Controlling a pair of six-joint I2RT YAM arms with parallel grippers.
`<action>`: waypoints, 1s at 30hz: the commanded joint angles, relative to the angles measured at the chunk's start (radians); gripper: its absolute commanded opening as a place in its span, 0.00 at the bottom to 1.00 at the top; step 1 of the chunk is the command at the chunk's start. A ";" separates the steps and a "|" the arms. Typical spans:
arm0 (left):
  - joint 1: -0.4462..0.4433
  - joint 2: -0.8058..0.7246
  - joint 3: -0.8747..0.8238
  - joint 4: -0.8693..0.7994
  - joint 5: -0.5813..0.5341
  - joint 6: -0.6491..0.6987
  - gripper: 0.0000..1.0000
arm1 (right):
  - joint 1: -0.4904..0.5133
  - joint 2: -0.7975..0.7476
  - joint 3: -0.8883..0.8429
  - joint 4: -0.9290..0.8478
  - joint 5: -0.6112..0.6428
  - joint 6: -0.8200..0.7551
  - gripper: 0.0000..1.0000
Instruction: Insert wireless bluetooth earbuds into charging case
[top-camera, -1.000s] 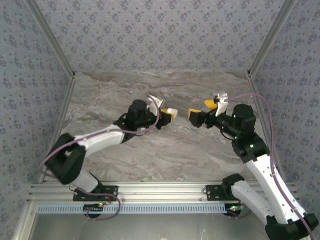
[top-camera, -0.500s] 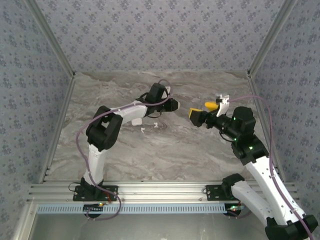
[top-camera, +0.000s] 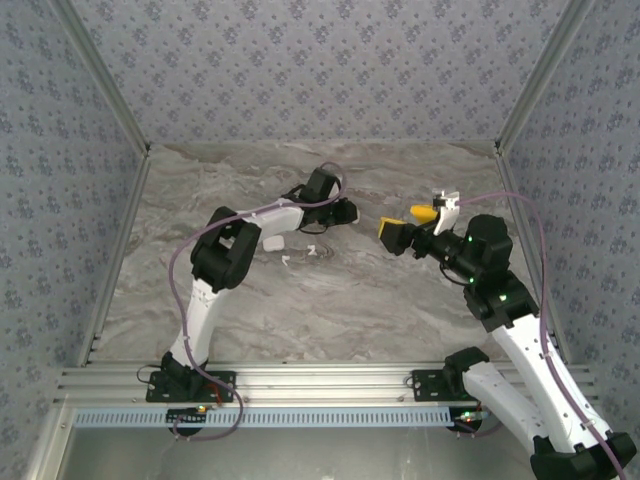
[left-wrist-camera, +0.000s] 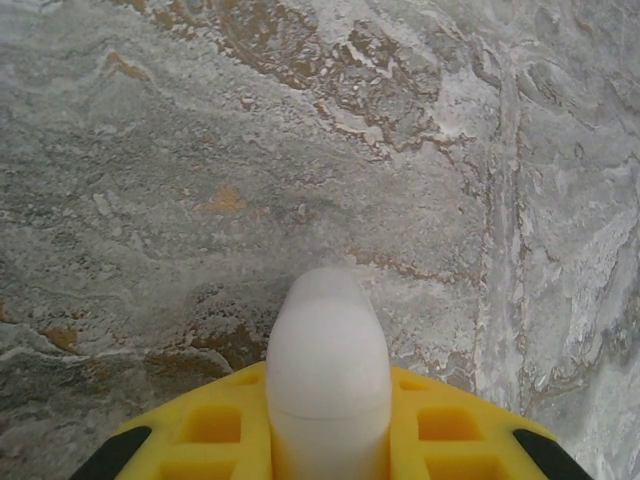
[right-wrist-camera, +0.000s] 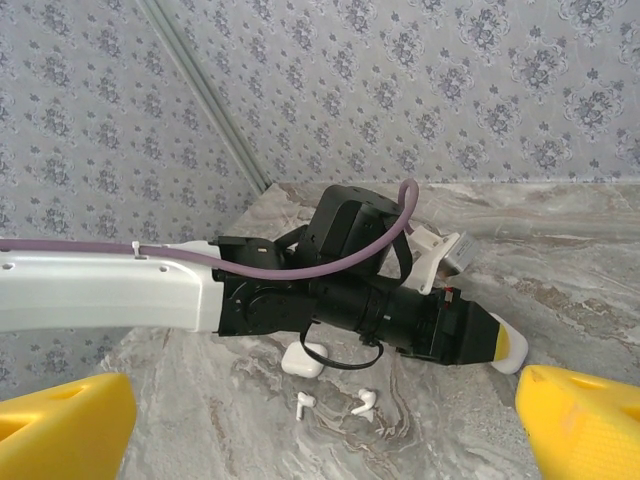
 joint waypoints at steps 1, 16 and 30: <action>0.009 0.017 0.035 0.010 0.013 -0.026 0.16 | -0.006 -0.013 -0.014 -0.011 0.007 0.005 1.00; 0.012 -0.052 -0.001 0.013 -0.026 0.007 0.46 | -0.007 -0.015 -0.033 -0.015 0.036 0.008 1.00; 0.022 -0.340 -0.118 -0.024 -0.125 0.125 0.52 | -0.004 0.009 -0.049 -0.051 0.060 -0.056 1.00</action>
